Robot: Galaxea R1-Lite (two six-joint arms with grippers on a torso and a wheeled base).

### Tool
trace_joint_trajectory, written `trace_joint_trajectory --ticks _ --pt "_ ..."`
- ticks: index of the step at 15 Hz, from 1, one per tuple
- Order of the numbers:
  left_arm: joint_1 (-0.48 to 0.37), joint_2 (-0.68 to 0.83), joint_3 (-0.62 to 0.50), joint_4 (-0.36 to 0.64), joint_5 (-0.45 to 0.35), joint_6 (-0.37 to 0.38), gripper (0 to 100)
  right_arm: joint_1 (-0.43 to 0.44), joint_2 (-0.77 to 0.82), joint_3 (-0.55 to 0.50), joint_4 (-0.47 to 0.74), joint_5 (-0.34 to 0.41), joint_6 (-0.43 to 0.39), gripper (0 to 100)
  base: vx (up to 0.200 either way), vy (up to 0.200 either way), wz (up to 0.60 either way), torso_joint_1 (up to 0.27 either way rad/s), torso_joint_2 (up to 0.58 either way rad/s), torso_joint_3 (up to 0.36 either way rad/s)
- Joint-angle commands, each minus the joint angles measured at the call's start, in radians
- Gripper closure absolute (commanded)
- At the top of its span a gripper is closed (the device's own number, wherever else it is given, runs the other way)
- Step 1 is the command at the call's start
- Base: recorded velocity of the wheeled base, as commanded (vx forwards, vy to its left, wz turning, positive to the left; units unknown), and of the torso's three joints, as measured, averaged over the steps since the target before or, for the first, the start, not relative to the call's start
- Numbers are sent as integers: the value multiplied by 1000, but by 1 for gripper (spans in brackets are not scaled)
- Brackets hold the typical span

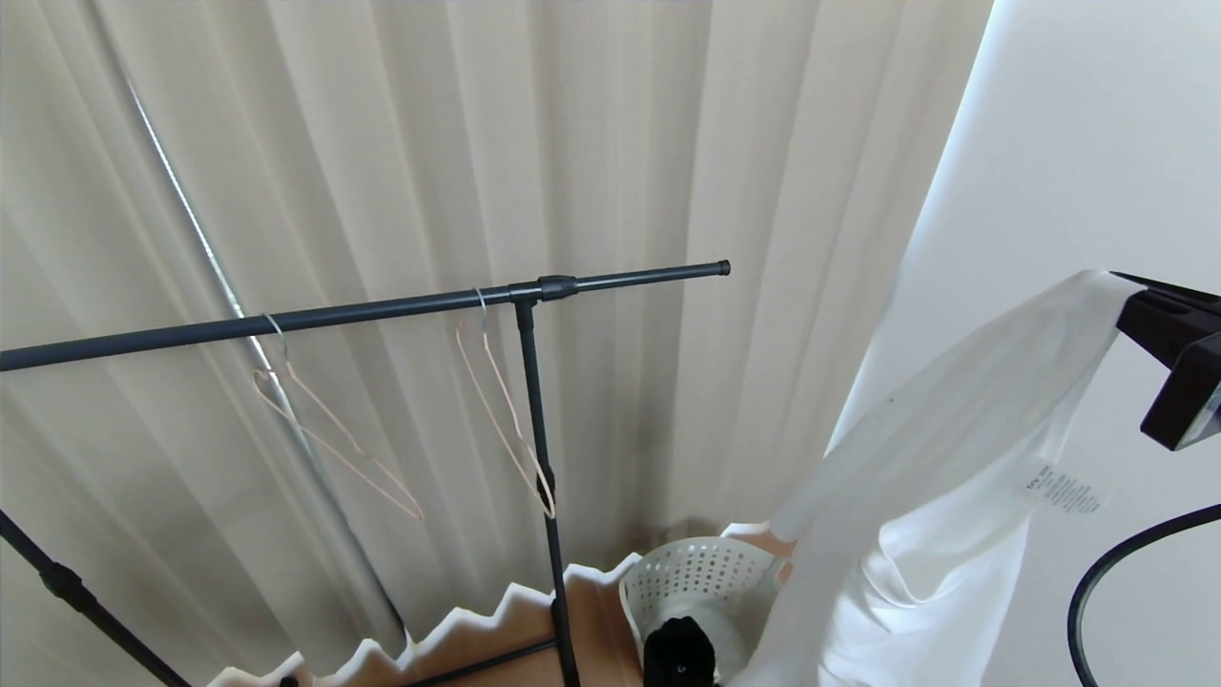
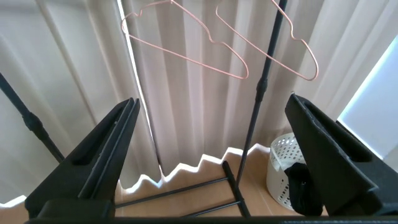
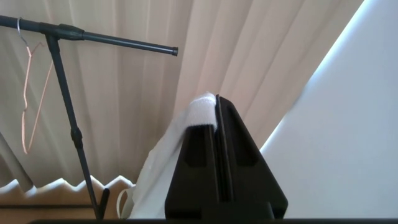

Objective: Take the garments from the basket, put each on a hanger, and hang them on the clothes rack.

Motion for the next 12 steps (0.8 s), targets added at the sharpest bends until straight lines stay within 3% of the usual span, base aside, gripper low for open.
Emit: trace_joint_trajectory --ticks 1,5,12 --pt "0 1 0 0 1 0 0 0 2 5 -1 1 0 100 0 0 0 95 -188 -85" --pt "0 1 0 0 1 3 0 -4 0 18 -7 2 -17 100 0 0 0 23 -45 -19" --pt "0 1 0 0 1 -1 0 -18 0 30 -9 30 -31 100 0 0 600 6 0 0"
